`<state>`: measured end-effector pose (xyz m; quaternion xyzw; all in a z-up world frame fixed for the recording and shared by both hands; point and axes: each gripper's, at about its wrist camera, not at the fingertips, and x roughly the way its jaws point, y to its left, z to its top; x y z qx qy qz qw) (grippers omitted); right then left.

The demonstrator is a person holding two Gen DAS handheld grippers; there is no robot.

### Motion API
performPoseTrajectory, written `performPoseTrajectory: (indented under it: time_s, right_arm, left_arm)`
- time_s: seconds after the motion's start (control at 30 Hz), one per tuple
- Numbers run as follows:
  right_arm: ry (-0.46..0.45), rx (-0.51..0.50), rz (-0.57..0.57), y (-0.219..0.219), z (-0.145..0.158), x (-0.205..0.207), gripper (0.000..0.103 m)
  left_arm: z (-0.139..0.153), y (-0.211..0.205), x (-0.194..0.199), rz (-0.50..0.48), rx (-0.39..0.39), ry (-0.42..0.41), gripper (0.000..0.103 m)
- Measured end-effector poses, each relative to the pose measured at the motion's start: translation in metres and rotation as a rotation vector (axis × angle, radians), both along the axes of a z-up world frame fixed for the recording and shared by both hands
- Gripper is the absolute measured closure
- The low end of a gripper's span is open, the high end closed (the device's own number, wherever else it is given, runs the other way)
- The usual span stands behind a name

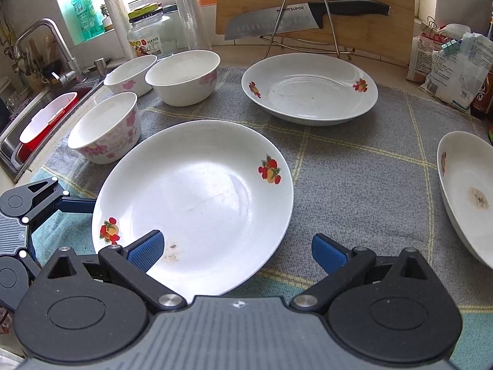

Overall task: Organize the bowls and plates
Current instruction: 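Grasp the rim of the fruit-decal white plate with the right gripper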

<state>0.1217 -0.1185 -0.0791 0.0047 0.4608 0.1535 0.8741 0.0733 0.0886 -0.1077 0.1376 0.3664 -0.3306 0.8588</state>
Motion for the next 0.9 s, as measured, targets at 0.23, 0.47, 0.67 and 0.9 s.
performPoseTrajectory:
  time_s: [0.23, 0.47, 0.67, 0.9]
  right_arm:
    - [0.021, 0.012, -0.001, -0.001, -0.004, 0.004, 0.0]
    - [0.032, 0.034, 0.032, 0.001, -0.009, 0.02, 0.0]
    - [0.045, 0.058, 0.075, 0.001, -0.012, 0.038, 0.0]
    - [0.076, 0.087, 0.159, 0.007, -0.015, 0.059, 0.001]
  left_arm:
    - [-0.002, -0.005, 0.006, -0.041, 0.0, -0.029, 0.001]
    - [-0.002, -0.011, 0.014, -0.046, -0.011, -0.04, 0.0]
    - [-0.003, -0.01, 0.014, -0.061, -0.02, -0.049, 0.0]
    - [-0.002, -0.011, 0.015, -0.067, -0.018, -0.048, 0.0]
